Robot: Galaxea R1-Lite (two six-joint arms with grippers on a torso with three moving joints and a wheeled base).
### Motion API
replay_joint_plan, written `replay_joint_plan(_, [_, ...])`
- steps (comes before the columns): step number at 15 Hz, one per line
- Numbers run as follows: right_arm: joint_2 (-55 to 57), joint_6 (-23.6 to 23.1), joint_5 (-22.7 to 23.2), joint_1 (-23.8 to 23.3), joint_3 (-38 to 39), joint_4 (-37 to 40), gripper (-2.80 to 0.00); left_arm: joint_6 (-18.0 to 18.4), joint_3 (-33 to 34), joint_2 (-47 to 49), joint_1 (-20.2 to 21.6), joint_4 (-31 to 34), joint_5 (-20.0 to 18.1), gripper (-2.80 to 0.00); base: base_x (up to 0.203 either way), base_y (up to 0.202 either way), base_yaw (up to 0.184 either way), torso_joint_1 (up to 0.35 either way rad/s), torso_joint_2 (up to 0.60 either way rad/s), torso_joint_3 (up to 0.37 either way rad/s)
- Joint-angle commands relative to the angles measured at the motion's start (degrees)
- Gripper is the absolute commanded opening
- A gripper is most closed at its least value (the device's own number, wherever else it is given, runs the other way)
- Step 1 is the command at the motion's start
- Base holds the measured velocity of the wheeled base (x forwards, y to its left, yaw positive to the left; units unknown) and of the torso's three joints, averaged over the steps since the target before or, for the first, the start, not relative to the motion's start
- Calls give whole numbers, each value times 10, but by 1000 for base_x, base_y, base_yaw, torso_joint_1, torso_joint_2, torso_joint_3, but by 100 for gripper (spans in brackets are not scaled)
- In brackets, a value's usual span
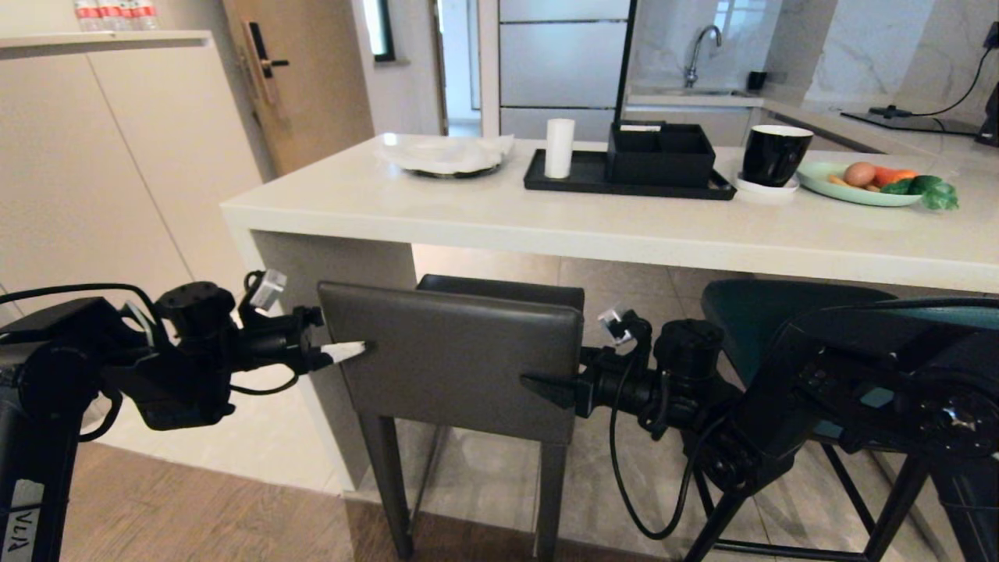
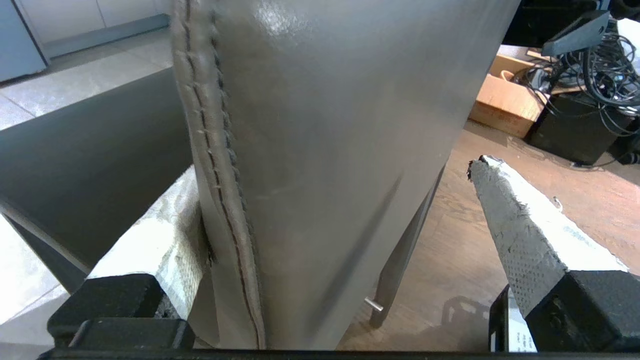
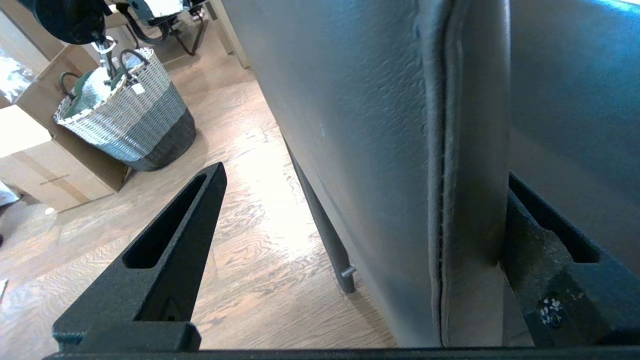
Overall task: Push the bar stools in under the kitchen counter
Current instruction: Pull the gray chair out from under the dining table
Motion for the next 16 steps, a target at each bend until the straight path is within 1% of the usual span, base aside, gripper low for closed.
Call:
replay_joint_plan(1, [-3, 0, 2, 0, 2, -4, 0, 2, 5, -2, -2, -5, -5, 0, 0, 0, 0, 0, 0, 0])
replay_joint_plan(3, [-5, 0, 2, 0, 2, -4, 0, 3, 7, -3, -3, -6, -5, 0, -108, 0, -2, 8, 3, 2])
replay_joint_plan(6, [-5, -1, -8, 0, 2, -4, 0, 2, 6, -2, -4, -6, -5, 0, -193, 0, -3, -1, 2, -2])
replay_joint_plan(16, [-4, 0, -14, -1, 2, -5, 0, 2, 9, -7, -10, -6, -4, 0, -194, 0, -2, 2, 3, 2])
